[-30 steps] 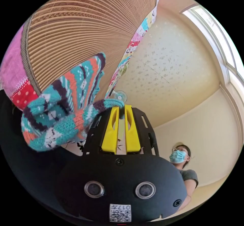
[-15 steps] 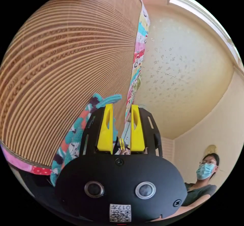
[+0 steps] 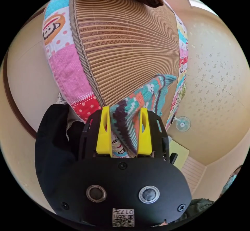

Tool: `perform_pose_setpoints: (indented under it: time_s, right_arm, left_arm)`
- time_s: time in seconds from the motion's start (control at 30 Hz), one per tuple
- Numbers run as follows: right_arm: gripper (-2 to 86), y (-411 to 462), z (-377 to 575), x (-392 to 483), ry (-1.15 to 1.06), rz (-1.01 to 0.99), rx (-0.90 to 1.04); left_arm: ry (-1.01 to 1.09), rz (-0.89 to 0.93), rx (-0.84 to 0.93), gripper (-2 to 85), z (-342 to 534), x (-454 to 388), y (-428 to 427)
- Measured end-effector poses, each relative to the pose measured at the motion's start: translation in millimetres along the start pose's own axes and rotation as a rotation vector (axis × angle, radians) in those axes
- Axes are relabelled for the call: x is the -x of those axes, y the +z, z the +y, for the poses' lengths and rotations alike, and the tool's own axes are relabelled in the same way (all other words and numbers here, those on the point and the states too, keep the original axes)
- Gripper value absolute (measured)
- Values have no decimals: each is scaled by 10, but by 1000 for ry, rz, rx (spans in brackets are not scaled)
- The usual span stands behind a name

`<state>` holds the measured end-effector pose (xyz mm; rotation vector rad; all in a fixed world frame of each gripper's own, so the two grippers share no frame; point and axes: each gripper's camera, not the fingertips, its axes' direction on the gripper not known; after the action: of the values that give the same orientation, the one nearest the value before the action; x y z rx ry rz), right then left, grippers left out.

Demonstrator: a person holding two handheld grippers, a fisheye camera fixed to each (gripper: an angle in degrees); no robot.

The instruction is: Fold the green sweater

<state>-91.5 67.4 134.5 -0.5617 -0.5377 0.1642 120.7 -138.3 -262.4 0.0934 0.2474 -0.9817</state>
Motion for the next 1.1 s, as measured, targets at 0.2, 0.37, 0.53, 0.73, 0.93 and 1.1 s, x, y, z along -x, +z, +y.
perform_pose_setpoints:
  time_s: [0.2, 0.37, 0.53, 0.73, 0.93, 1.1]
  right_arm:
    - [4, 694, -209, 461, -86, 88, 48]
    - [4, 1193, -414, 195, -32, 113, 152]
    - [5, 178, -179, -450, -95, -237, 14]
    - [10, -1072, 798, -2143, 207, -131, -201]
    - [48, -1793, 1596, -3177, 402, -80, -392]
    - [171, -1672, 1421, -3272, 295, -200, -343]
  left_arm:
    - [339, 255, 117, 80, 286, -268, -259]
    - [658, 237, 330, 77, 991, -956, -29]
    - [963, 206, 516, 77, 1964, -1621, 533]
    - [1288, 121, 732, 79, 3448, -1725, 1638]
    - [1203, 103, 1074, 103, 4169, -971, 2672]
    - [1237, -5, 769, 128, 3938, -845, 1778]
